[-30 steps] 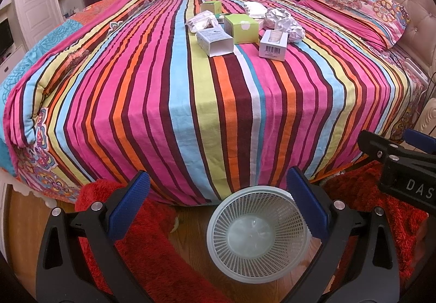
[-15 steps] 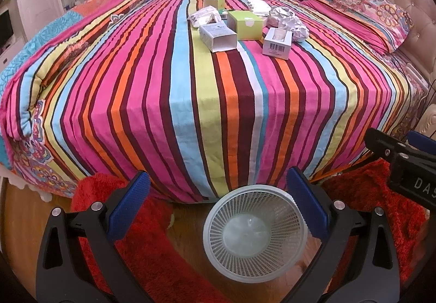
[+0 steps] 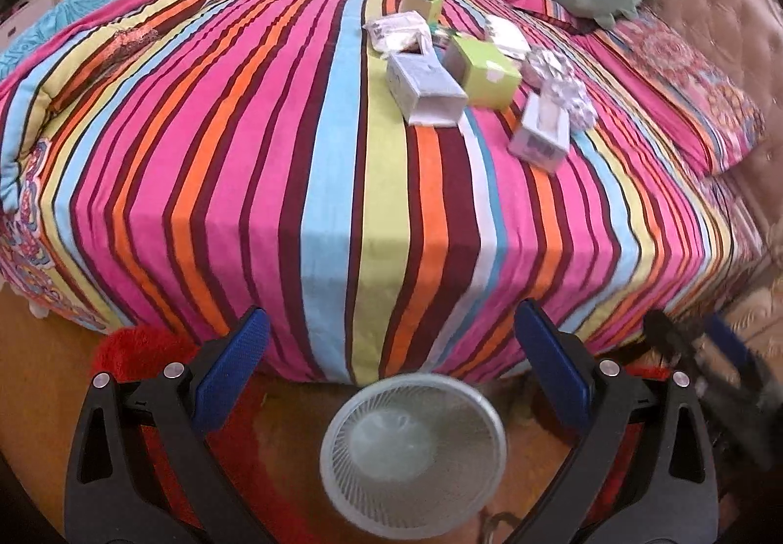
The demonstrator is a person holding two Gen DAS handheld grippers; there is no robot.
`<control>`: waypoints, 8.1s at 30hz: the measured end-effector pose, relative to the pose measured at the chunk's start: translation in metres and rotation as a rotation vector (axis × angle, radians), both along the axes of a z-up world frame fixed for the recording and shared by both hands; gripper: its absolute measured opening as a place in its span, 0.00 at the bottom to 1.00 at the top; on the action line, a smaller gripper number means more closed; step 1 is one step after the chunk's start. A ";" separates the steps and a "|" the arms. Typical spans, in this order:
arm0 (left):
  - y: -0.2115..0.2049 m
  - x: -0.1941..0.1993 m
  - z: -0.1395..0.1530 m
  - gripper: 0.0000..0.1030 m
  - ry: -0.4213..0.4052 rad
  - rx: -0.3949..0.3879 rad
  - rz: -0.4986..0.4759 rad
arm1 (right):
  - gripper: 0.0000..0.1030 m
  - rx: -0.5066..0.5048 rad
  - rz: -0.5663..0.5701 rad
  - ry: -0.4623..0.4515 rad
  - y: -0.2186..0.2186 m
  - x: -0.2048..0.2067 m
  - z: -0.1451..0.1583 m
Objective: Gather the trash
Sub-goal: 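Reach both tools toward the boxes on the bed, then grasp the white printed box with the left tool while the right tool grasps the white box, then carry both boxes to the wastebasket and open both tools to drop them, then lift both tools away from the wastebasket back toward the bed, then grasp the lime-green box with the left tool while the right tool grasps crumpled paper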
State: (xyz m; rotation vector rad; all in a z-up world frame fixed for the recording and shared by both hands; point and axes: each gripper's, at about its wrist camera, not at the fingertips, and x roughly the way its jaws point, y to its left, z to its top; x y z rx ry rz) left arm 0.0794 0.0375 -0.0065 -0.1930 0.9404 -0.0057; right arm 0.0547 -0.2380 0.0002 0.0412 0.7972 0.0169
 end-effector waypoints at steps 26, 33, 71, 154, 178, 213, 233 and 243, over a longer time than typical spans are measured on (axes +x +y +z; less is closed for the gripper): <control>-0.009 0.204 0.003 0.94 0.103 0.004 0.051 | 0.93 -0.075 0.085 -0.025 0.060 0.120 -0.017; -0.015 0.227 -0.015 0.94 0.167 0.035 0.023 | 0.93 -0.090 0.038 -0.039 0.071 0.143 -0.021; -0.002 0.147 0.003 0.46 0.076 0.136 -0.030 | 0.55 0.171 0.092 0.072 0.017 0.115 0.014; -0.055 -0.010 -0.281 0.85 1.042 0.027 -0.123 | 0.90 0.596 -0.278 1.133 -0.019 0.010 -0.266; -0.041 -0.019 -0.252 0.85 0.972 0.005 -0.053 | 0.90 0.489 -0.208 1.017 -0.017 0.006 -0.232; -0.026 -0.017 -0.031 0.92 0.052 0.043 -0.038 | 0.92 0.094 -0.031 0.039 -0.006 0.005 -0.010; -0.036 0.097 0.031 0.92 -0.070 -0.093 -0.004 | 0.92 0.021 0.062 -0.130 -0.010 0.083 0.021; -0.061 0.193 0.023 0.93 -0.016 0.000 -0.008 | 0.92 0.002 0.118 -0.053 -0.004 0.141 0.005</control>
